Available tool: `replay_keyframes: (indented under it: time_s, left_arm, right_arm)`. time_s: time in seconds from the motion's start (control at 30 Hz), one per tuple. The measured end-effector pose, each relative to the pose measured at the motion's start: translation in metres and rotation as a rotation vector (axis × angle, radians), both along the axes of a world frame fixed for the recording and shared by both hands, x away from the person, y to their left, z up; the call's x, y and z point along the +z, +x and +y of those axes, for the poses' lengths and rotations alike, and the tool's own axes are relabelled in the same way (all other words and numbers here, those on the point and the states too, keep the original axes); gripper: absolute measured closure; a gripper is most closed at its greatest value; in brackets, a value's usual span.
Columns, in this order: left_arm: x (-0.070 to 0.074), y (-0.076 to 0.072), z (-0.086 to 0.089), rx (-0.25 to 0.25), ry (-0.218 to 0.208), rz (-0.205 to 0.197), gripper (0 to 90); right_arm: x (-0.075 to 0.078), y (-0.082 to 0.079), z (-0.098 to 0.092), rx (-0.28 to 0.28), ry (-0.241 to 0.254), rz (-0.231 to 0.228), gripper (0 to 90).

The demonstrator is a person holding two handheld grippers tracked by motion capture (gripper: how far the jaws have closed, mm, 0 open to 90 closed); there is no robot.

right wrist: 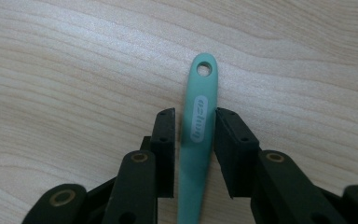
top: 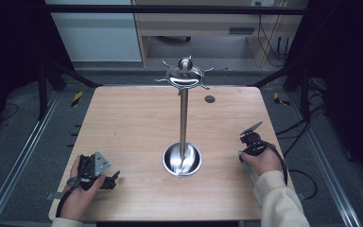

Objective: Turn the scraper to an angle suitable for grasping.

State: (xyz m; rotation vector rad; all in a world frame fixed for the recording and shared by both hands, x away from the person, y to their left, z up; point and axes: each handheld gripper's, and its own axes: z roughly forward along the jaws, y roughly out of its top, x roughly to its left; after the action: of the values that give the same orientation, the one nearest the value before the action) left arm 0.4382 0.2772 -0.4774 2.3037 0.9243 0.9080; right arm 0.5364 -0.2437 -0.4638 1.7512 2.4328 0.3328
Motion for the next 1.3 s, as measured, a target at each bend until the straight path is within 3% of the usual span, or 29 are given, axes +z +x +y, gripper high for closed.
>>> replay_keyframes:
  time_s: [0.4, 0.67, 0.9, 0.97, 1.17, 1.3]
  left_arm:
    - [0.000, 0.000, -0.001, -0.005, 0.000, 0.004, 2.8]
    - [0.000, 0.000, -0.001, -0.007, 0.001, 0.005, 2.8]
    - [-0.001, 0.000, 0.000, -0.007, 0.002, 0.008, 2.7]
    - [0.000, -0.001, 0.000, 0.001, -0.003, -0.001, 2.8]
    - [-0.001, 0.000, 0.002, 0.006, 0.000, 0.005, 2.8]
    - [-0.001, 0.000, 0.002, 0.015, -0.006, -0.001, 2.8]
  right_arm:
    - [-0.003, 0.001, 0.002, -0.019, -0.026, 0.006, 73.1]
    - [-0.002, 0.000, 0.002, -0.041, -0.015, -0.001, 74.0]
    - [0.015, -0.008, -0.001, -0.031, 0.037, -0.057, 74.2]
    - [0.026, -0.015, -0.002, 0.000, 0.086, -0.090, 74.2]
    - [0.042, -0.027, -0.006, 0.003, 0.147, -0.148, 74.3]
    - [0.057, -0.036, -0.010, 0.012, 0.197, -0.226, 74.3]
